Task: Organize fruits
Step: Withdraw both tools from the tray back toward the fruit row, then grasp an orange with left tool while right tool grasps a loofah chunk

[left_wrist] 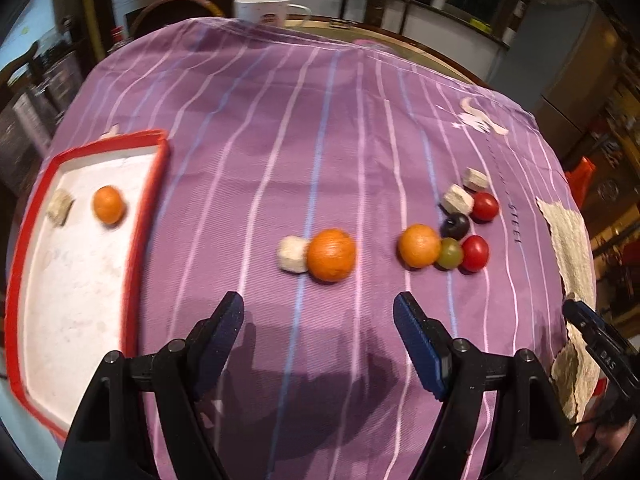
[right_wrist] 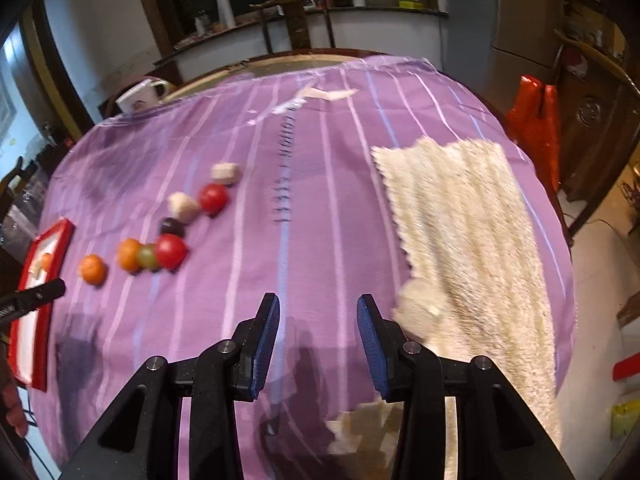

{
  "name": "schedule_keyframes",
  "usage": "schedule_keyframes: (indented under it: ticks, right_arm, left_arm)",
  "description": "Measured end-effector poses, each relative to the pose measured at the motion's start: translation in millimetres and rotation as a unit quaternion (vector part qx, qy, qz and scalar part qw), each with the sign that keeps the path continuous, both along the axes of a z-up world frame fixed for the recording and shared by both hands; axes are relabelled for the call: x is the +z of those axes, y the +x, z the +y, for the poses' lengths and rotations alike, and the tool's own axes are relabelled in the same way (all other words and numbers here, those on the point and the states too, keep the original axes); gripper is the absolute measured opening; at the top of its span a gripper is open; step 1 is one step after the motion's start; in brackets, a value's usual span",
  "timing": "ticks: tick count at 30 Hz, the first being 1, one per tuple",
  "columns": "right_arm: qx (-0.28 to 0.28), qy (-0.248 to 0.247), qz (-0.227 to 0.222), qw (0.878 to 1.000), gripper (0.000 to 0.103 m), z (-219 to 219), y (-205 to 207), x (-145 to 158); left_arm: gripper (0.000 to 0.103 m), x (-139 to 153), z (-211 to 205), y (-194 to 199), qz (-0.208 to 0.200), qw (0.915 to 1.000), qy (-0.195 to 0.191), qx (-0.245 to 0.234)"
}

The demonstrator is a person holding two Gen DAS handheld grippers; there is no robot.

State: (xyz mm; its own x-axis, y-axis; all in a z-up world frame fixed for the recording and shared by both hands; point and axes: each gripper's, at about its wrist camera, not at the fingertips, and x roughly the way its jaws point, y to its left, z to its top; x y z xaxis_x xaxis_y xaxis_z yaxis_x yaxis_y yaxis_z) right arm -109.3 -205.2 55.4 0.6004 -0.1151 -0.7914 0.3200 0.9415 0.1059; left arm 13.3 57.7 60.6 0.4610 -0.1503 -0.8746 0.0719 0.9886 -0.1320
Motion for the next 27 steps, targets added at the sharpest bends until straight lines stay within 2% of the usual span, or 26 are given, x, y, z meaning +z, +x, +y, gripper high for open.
schedule_keyframes:
  ticks: [5, 10, 16, 22, 27]
  right_arm:
    - [-0.024, 0.026, 0.007, 0.999, 0.044, -22.0, -5.7, -9.2]
    - [-0.052, -0.002, -0.014, 0.999, 0.044, -42.1, -26.8, 4.6]
    - [-0.065, -0.001, -0.002, 0.998, 0.044, -56.8, -39.6, 1.5]
    - [-0.030, 0.003, 0.022, 0.999, 0.044, -46.6, -17.6, -17.2]
    - [-0.046, 0.008, 0.024, 0.999, 0.047, -47.8, -7.3, -24.3]
  left_arm:
    - [0.057, -5.1, -7.1, 9.8, 0.003, 0.9994, -0.013, -0.032]
    - [0.057, -7.3, 0.2, 12.1, 0.000, 0.9990, -0.027, -0.034]
    - [0.057, -13.4, 14.6, 15.4, 0.016, 0.9980, -0.060, -0.017]
    - [0.057, -13.5, 6.9, 13.7, 0.014, 0.9976, -0.055, -0.039]
    - [0.057, -4.9, -10.0, 17.7, -0.007, 0.9964, -0.026, -0.080]
